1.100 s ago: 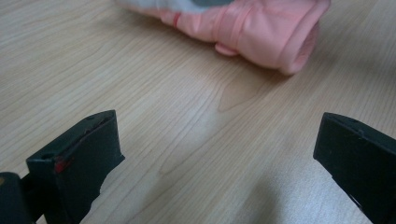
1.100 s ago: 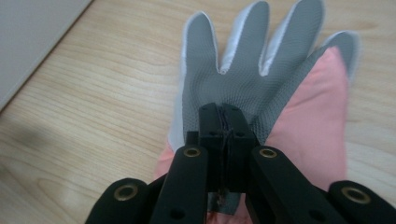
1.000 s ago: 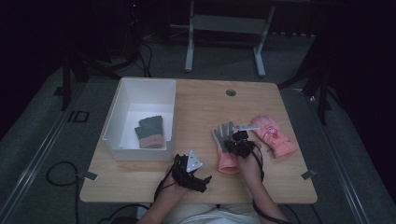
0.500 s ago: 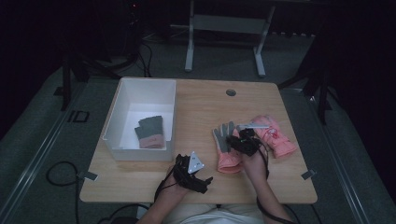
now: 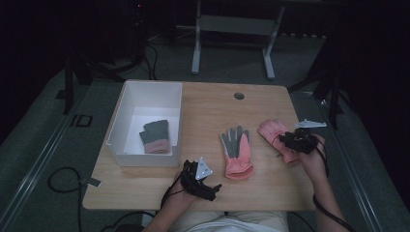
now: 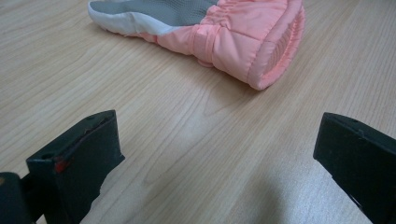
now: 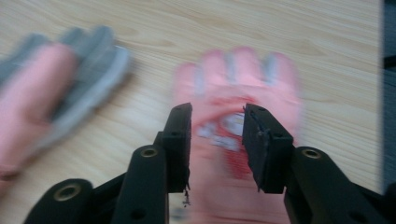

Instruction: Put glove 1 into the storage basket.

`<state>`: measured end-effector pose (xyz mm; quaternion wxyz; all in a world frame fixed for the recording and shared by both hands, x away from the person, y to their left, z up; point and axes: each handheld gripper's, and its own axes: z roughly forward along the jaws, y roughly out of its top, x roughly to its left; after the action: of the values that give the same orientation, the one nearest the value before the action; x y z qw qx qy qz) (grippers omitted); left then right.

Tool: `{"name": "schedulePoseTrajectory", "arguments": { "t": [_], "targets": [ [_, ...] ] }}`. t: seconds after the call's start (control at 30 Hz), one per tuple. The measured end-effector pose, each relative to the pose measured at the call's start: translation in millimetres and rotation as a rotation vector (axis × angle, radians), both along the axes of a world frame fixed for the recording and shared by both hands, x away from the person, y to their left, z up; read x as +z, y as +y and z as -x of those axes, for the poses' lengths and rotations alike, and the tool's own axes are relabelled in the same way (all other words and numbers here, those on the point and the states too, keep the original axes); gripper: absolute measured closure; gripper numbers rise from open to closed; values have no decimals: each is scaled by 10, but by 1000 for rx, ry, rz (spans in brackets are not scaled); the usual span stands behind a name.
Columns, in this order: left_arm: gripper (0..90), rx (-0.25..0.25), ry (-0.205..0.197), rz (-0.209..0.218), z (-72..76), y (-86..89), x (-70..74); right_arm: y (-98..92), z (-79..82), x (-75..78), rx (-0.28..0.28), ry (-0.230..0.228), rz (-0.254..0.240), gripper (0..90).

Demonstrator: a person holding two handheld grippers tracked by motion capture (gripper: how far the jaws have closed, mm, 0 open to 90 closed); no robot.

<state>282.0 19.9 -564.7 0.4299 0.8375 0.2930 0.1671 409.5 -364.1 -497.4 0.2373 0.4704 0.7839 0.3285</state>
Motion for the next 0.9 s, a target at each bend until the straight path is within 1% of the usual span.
{"name": "schedulePoseTrajectory", "arguments": {
  "t": [0.03,0.13,0.2,0.3,0.33,0.37,0.43,0.47,0.53,0.6,0.67,0.7,0.73,0.77,0.8,0.83,0.87,0.9],
  "targets": [
    [4,1,2,-2,-4,0,-3,-48,-34,-14,-4,14,-5,604],
    [4,-3,7,-4,-12,1,-5,-129,-140,-60,2,35,24,573],
    [4,-4,0,-3,-12,0,0,-141,-200,-99,22,56,37,561],
    [4,-7,3,-4,-9,3,-1,-141,-246,-145,50,67,55,556],
    [4,-8,1,1,-6,5,2,-144,-278,-186,74,68,88,566],
    [4,-10,-1,5,-3,7,5,-149,-291,-198,90,70,94,574],
    [4,-8,-3,2,-1,6,3,-151,-316,-234,121,79,124,600],
    [4,-10,-1,1,-1,5,1,-153,-332,-250,131,89,123,626],
    [4,-11,-5,-1,3,5,5,-152,-358,-264,133,113,116,684],
    [4,-10,-13,2,8,10,12,-133,-373,-268,119,141,107,738],
    [4,-9,-11,1,9,14,12,-101,-376,-253,103,159,117,790],
    [4,-7,-12,1,7,14,12,-88,-375,-242,98,159,125,821],
    [4,-7,-11,1,5,15,14,-79,-367,-219,82,153,124,847],
    [4,-6,-12,5,5,18,16,-74,-347,-186,62,134,110,858],
    [4,-4,-13,9,6,19,15,-68,-320,-151,45,122,88,865],
    [4,-1,-13,8,7,20,13,-58,-283,-108,22,110,76,869],
    [4,-3,-11,7,6,20,11,-46,-237,-57,-14,87,65,872],
    [4,-3,-9,7,4,19,11,-40,-189,0,-46,72,44,873]
  ]
}}
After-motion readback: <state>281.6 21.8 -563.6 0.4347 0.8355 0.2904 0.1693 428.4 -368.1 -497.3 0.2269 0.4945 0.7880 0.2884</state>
